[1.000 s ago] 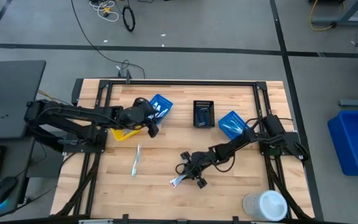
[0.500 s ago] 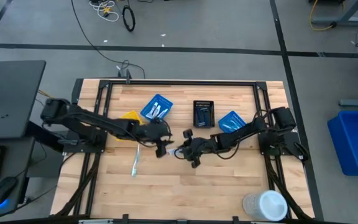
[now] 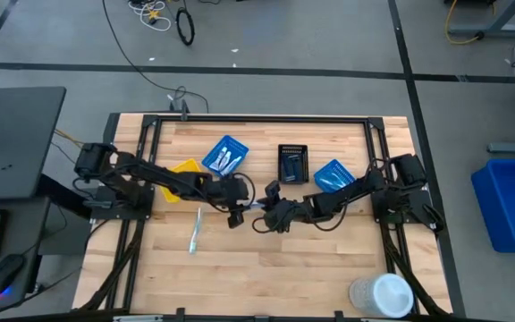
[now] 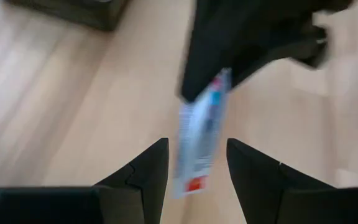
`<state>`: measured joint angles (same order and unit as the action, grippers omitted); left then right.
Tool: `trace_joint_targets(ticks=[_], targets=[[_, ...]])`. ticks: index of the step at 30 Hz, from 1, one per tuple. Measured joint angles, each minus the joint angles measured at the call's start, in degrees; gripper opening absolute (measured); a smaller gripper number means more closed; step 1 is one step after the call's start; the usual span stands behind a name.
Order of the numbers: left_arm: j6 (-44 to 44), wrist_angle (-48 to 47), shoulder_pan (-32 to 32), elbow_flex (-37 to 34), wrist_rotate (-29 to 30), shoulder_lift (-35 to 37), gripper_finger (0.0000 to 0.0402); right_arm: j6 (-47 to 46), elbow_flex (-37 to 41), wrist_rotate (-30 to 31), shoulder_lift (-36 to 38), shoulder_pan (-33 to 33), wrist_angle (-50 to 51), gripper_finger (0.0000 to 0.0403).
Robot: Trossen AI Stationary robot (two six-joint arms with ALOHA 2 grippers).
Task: Pick & Place Travel size toiletries
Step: Put the violet toothpaste into the left blue bin
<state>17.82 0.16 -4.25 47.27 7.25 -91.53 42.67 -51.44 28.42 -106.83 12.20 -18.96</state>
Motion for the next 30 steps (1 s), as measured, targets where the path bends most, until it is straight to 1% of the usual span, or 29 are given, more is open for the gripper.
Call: trace_joint_targets(ticks=[4, 7, 9, 12, 17, 21, 25, 29, 30], targets=[[0.2, -0.8, 0.9, 0.0, -4.7, 0.0, 0.0169, 2.0, 0.0, 2.6, 0.0, 0.3, -3.4, 0.0074], [-0.3, -0.4, 0.9, 0.0, -6.2, 0.0, 0.0166, 2.4, 0.0, 2.5, 0.0, 0.2, -6.1, 0.0074], [-0.5, -0.7, 0.9, 0.0, -6.9, 0.0, 0.0156, 2.5, 0.0, 2.4, 0.0, 0.3, -6.9, 0.0074], [-0.5, -0.8, 0.9, 0.0, -7.1, 0.0, 0.0124, 2.8, 0.0, 1.5, 0.0, 0.2, -7.1, 0.0074], [-0.5, -1.0, 0.8, 0.0, -8.1, 0.0, 0.0056, 3.3, 0.0, -2.6, 0.0, 0.2, -7.1, 0.0082], [-0.5, -1.0, 0.9, 0.0, -10.1, 0.0, 0.0023, 3.4, 0.0, -2.8, 0.0, 0.2, -7.2, 0.0098], [-0.3, -1.0, 0.9, 0.0, -9.9, 0.0, 0.002, 0.7, 0.0, -2.6, 0.0, 0.2, -7.1, 0.0119], [0.0, -2.1, 0.9, 0.0, -7.9, 0.0, 0.0025, -6.3, 0.0, -2.4, 0.0, 0.3, -6.8, 0.0144], [0.1, -2.7, 0.9, 0.0, -7.2, 0.0, 0.0024, -8.5, 0.0, -1.4, 0.0, 0.3, -6.6, 0.0151]])
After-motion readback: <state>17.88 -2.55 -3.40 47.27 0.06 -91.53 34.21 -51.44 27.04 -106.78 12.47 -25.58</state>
